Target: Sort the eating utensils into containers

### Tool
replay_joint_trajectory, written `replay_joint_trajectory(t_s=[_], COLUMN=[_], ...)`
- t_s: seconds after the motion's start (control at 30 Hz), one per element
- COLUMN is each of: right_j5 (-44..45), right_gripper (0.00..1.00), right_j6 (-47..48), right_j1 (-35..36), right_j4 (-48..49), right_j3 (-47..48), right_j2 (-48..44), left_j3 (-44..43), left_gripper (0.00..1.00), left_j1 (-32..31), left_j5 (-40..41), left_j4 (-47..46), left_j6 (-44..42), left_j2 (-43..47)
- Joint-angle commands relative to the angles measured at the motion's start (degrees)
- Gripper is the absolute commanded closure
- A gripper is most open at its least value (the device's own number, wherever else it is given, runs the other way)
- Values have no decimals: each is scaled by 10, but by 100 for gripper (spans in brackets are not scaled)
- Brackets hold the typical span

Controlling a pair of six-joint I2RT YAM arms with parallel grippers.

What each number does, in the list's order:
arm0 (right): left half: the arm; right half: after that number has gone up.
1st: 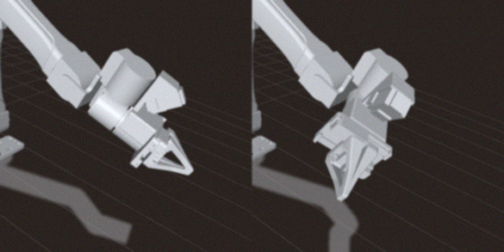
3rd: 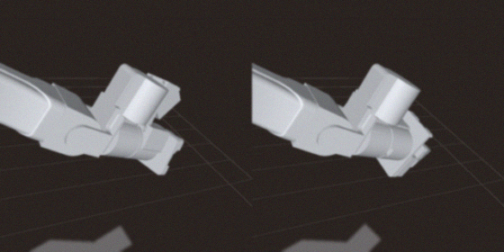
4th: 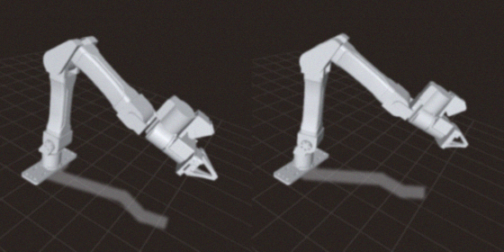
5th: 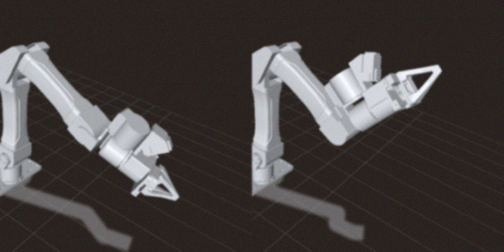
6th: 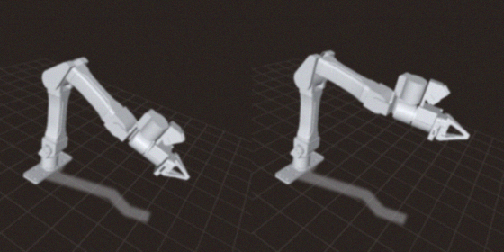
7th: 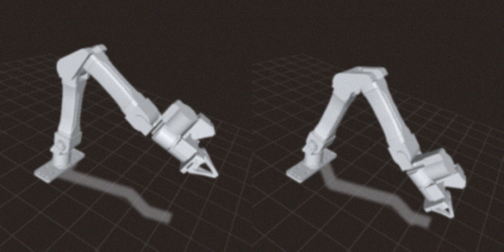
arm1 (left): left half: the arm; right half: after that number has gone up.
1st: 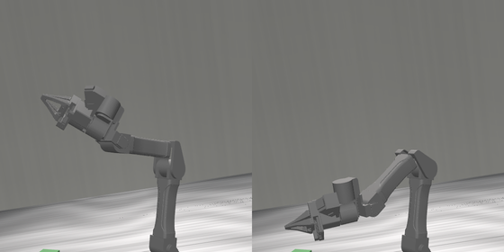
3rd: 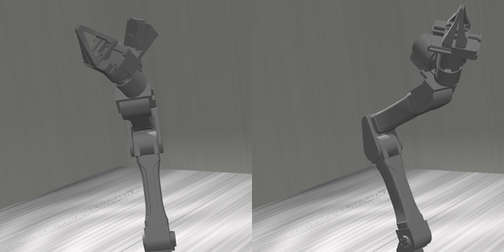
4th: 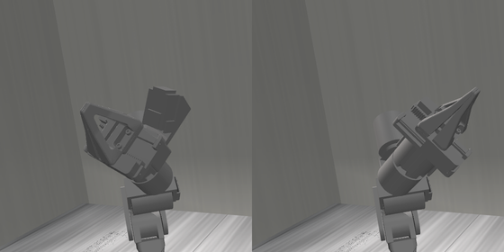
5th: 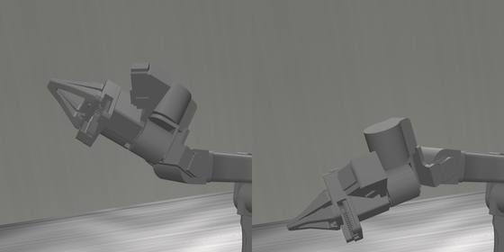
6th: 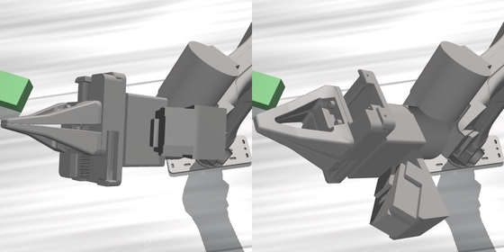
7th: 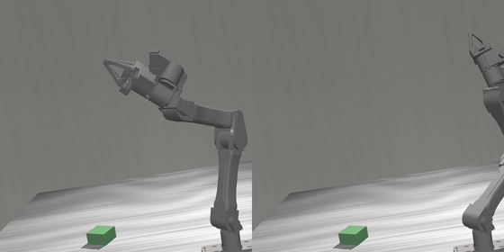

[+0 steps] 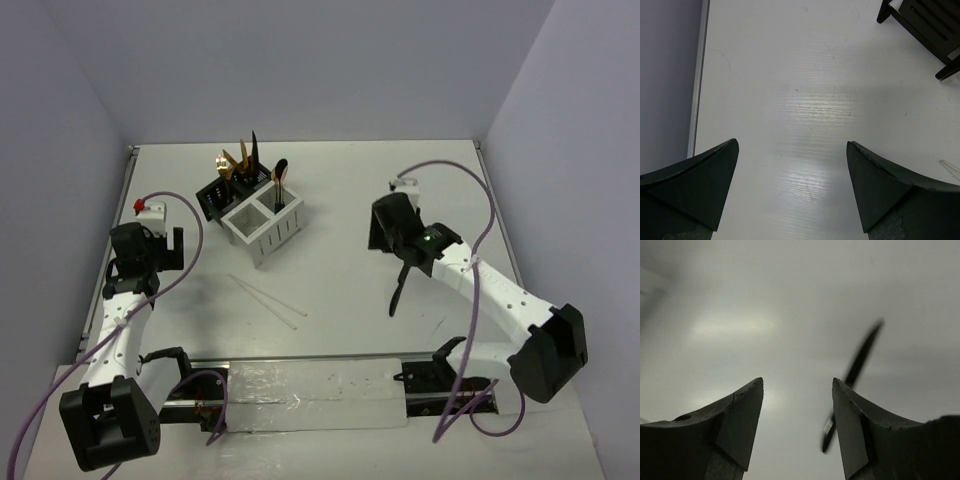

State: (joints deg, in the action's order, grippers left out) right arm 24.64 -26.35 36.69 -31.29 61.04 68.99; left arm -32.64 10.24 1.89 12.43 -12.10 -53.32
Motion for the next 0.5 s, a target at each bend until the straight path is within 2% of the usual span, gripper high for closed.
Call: replay_joint_trajectory(t_s=[0.0, 0.03, 0.23, 0.47], right_j5=[-61, -68, -115, -149], right_gripper=[36, 37, 39, 42], right_j6=[-70, -72, -78, -72], right_j1=[-52, -72, -116, -142], right_j4=[-121, -116, -69, 9], right_j3=[-83, -117, -187, -217], right_j2=[-32, -37, 5, 94], left_j3=[0, 1, 7, 9], left_gripper=[1, 1, 1, 1], left_j1=[4, 4, 4, 5], left_j5=[-14, -14, -26, -22], left_j4=[-28, -29, -31, -35], left_j6=[4, 4, 2, 1], left_j2=[11, 12, 14, 16])
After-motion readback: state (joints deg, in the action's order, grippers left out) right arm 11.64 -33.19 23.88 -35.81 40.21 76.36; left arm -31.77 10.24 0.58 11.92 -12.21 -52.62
